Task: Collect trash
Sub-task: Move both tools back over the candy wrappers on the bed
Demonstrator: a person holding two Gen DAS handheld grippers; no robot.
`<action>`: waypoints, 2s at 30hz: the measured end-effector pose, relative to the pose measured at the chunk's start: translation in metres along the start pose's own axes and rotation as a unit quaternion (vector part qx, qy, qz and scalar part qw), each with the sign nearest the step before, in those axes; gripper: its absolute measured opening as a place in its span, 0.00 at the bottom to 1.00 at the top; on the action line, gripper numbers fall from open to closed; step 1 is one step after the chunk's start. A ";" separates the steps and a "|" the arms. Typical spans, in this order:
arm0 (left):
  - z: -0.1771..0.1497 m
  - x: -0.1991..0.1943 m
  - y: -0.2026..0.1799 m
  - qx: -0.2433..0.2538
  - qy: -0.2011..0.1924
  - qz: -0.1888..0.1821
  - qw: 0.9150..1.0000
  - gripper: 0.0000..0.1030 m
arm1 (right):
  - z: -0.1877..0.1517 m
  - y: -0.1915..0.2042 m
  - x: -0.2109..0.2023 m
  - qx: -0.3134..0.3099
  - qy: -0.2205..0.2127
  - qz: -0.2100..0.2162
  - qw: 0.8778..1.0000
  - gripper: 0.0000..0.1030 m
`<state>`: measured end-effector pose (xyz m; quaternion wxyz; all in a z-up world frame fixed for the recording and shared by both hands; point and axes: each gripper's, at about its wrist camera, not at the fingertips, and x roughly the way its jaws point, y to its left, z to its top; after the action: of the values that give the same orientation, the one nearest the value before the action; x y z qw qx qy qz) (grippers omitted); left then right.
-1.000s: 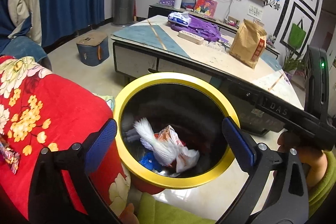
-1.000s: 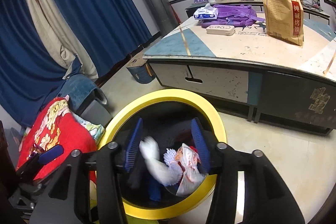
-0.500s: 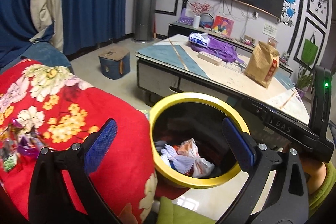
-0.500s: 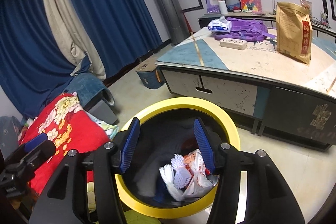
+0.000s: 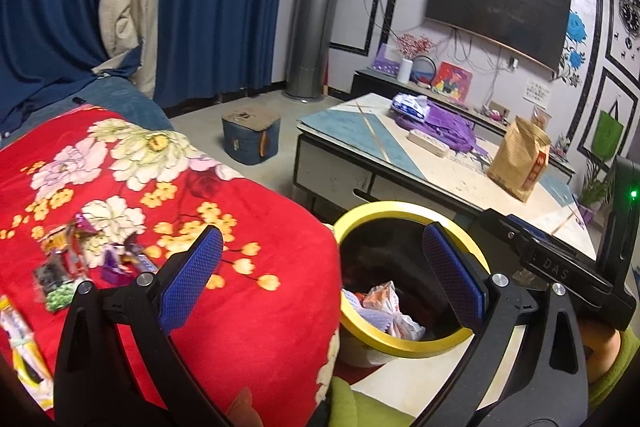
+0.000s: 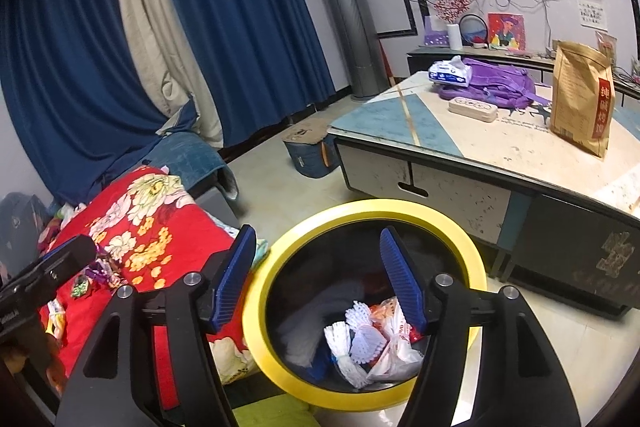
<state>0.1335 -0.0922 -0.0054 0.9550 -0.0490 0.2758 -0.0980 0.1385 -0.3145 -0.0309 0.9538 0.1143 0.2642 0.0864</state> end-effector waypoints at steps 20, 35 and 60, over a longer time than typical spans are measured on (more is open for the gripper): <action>0.007 -0.056 0.063 -0.055 -0.052 0.063 0.995 0.89 | -0.001 0.074 -0.006 -0.071 -0.004 0.058 0.996 0.63; 0.010 -0.091 0.111 -0.084 -0.079 0.120 0.986 0.89 | -0.006 0.146 -0.005 -0.128 0.005 0.126 0.984 0.66; -0.008 -0.130 0.187 -0.088 -0.062 0.186 0.977 0.89 | -0.035 0.253 0.027 -0.217 0.046 0.205 0.953 0.65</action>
<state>0.0514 0.1175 0.0272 0.9637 -0.0869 0.2276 0.1094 0.1163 -0.0595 -0.0067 0.9042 -0.0481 0.2535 0.3403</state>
